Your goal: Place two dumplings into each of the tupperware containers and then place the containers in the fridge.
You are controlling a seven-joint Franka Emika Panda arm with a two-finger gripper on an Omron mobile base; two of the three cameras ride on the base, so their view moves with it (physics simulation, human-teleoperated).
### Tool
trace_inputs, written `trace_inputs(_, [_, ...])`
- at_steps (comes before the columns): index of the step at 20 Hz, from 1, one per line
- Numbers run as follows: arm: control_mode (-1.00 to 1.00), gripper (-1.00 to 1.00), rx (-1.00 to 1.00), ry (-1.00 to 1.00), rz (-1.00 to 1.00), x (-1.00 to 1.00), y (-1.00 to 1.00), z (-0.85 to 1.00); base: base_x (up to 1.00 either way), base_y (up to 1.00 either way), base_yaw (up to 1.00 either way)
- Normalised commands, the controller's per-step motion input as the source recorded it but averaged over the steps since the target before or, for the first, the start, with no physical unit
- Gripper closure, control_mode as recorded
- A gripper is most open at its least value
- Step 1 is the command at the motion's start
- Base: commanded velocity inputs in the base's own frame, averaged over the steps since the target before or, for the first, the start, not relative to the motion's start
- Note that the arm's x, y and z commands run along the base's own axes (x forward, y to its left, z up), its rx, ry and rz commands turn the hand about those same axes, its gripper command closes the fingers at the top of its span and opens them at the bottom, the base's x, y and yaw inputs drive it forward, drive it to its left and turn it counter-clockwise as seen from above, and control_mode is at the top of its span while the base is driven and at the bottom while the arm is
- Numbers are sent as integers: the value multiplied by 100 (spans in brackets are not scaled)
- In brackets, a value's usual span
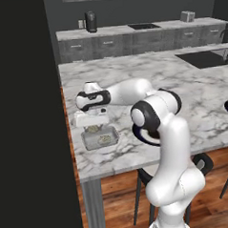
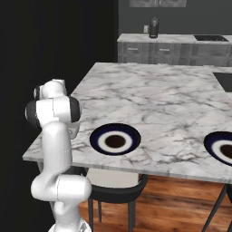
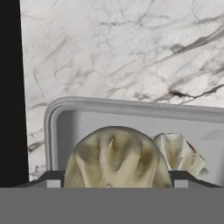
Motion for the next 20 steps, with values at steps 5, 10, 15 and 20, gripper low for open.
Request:
trace_inputs(5, [-100, 100, 0, 3, -3, -57, -5, -3, 0, 0, 0])
trace_inputs(10, [-100, 100, 0, 0, 0, 29, 0, -6, 0, 0, 0])
trace_inputs(15, [-100, 100, 0, 0, 0, 5, 0, -17, 0, 0, 0])
trace_inputs(20, [-100, 100, 0, 1, 0, 5, 0, -19, 0, 0, 0])
